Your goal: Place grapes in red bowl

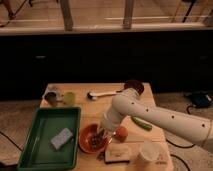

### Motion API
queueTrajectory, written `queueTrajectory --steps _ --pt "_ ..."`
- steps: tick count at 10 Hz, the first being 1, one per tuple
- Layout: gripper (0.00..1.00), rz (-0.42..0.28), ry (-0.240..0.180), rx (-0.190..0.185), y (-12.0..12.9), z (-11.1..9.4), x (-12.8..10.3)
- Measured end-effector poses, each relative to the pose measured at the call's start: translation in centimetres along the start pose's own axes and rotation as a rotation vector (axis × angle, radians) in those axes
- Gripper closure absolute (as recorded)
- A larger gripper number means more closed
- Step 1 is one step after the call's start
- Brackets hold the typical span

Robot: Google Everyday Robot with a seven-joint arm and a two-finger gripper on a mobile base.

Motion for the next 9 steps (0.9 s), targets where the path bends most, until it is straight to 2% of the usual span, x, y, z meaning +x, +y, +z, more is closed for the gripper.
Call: queueTrajectory --steps 5,6,7,9 --pt "0.80 -0.006 -0.008 0.003 0.12 0.05 0.29" --pt "0.79 -0.007 -0.010 0.003 0.14 0.07 0.35" --pt "0.73 -0.008 -0.011 0.005 0.18 0.03 0.44" --pt "0.72 -0.008 -0.014 0.006 0.21 -0.02 0.56"
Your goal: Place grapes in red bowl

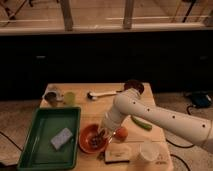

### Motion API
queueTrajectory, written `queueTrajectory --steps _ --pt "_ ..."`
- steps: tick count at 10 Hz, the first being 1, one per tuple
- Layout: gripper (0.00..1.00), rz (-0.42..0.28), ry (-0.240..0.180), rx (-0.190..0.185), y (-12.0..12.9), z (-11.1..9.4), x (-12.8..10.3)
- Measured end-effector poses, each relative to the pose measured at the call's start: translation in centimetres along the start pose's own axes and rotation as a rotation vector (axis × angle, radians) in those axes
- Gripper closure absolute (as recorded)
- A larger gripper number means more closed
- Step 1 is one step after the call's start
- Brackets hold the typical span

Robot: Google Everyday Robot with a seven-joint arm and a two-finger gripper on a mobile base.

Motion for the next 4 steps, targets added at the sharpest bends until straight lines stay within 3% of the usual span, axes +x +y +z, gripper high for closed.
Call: queueTrajectory --steps 3,4 --pt "0.73 -0.003 -0.006 0.002 0.05 0.09 0.18" --pt "0.78 -0.007 -0.008 0.001 0.10 0.10 0.26"
